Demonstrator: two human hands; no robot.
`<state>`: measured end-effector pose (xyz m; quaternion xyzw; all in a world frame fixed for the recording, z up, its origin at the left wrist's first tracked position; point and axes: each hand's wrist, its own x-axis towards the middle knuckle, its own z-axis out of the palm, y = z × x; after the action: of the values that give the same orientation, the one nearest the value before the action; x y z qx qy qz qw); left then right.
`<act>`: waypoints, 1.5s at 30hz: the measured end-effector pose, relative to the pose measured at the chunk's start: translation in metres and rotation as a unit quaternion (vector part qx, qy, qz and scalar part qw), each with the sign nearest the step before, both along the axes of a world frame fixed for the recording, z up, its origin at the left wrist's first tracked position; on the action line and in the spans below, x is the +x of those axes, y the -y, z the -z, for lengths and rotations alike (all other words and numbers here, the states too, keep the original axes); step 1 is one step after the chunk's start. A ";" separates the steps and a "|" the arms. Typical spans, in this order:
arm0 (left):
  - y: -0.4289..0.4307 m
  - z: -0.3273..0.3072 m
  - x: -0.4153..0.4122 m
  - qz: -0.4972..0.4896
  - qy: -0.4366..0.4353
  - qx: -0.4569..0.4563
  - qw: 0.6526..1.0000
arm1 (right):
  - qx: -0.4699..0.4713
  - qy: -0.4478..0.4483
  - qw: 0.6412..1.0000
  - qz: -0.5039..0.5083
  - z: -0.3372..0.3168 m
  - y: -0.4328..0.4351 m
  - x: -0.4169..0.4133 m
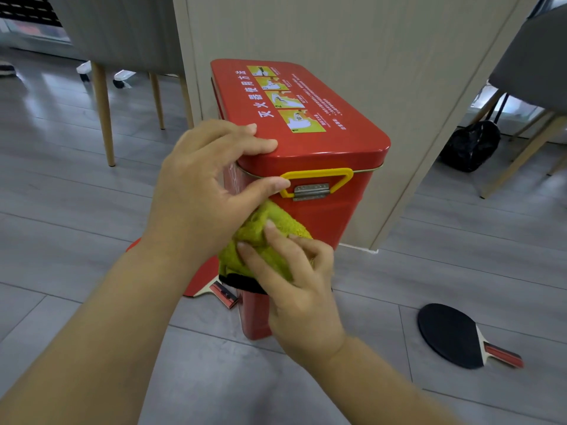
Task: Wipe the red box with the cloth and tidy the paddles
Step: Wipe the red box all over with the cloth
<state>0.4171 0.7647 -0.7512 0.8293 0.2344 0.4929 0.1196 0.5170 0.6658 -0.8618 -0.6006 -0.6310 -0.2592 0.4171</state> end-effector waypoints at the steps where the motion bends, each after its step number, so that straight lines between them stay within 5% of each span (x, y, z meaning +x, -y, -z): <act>1: 0.000 0.001 -0.001 0.000 -0.003 0.004 1.000 | -0.012 0.044 0.999 -0.004 -0.002 0.001 0.004; 4: -0.001 0.007 -0.003 0.001 -0.003 0.018 1.000 | -0.048 0.163 0.986 0.005 -0.005 0.007 0.023; 7: 0.000 0.016 -0.002 0.002 0.007 0.023 1.000 | -0.040 0.181 0.982 0.044 -0.007 0.015 0.047; 18: 0.012 0.041 0.007 0.003 0.021 0.012 1.000 | -0.068 -0.017 0.992 0.104 0.023 0.029 0.075; 28: 0.009 0.061 -0.004 0.046 0.022 -0.082 0.995 | -0.055 -0.049 0.995 0.062 0.034 0.006 0.022; 38: 0.006 0.068 -0.003 0.016 0.026 -0.154 0.988 | -0.092 0.191 0.977 -0.020 0.048 0.003 0.028; 45: 0.007 0.076 0.001 0.007 0.038 -0.215 0.976 | -0.066 0.195 0.978 0.037 0.040 0.019 0.076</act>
<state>0.4183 0.7581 -0.8268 0.7665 0.3238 0.4616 0.3073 0.5931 0.6469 -0.9020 -0.5879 -0.6931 -0.3442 0.2354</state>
